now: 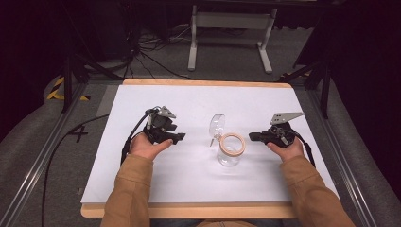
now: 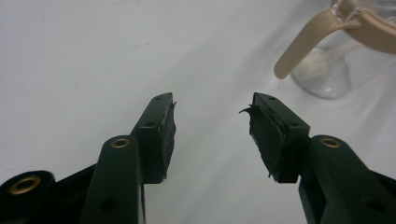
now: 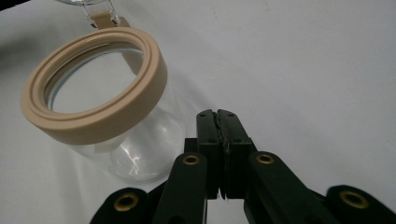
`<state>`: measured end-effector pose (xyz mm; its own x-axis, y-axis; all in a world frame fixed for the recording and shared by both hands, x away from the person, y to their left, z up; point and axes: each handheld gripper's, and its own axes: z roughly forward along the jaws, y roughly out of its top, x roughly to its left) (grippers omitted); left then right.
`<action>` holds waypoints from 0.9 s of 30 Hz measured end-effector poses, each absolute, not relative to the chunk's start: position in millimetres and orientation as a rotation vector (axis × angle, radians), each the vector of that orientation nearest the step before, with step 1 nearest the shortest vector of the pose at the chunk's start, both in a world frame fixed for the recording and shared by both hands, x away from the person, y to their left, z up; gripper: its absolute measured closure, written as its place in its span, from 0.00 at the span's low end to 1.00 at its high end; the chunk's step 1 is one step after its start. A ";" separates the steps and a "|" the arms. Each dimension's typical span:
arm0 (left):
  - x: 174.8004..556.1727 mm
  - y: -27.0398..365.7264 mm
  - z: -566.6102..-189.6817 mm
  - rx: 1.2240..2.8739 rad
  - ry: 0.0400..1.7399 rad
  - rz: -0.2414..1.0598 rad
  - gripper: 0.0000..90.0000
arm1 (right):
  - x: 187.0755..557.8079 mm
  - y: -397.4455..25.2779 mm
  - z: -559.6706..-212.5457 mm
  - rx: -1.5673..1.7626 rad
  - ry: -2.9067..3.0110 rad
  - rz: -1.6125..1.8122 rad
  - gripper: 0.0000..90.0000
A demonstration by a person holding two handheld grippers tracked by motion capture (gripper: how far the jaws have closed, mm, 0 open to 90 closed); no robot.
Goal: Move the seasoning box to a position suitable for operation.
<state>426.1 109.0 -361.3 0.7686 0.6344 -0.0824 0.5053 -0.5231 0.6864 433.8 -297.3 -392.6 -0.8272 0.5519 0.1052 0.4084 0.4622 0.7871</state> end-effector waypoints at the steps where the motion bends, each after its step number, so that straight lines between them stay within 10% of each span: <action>1: 426.1 109.0 -361.3 2.236 0.845 0.230 0.54 | 433.8 -297.3 -392.6 0.843 2.542 1.300 0.98; 27: 417.3 91.3 -359.1 2.302 0.757 0.162 0.47 | 432.4 -268.2 -411.9 0.780 2.649 1.199 0.99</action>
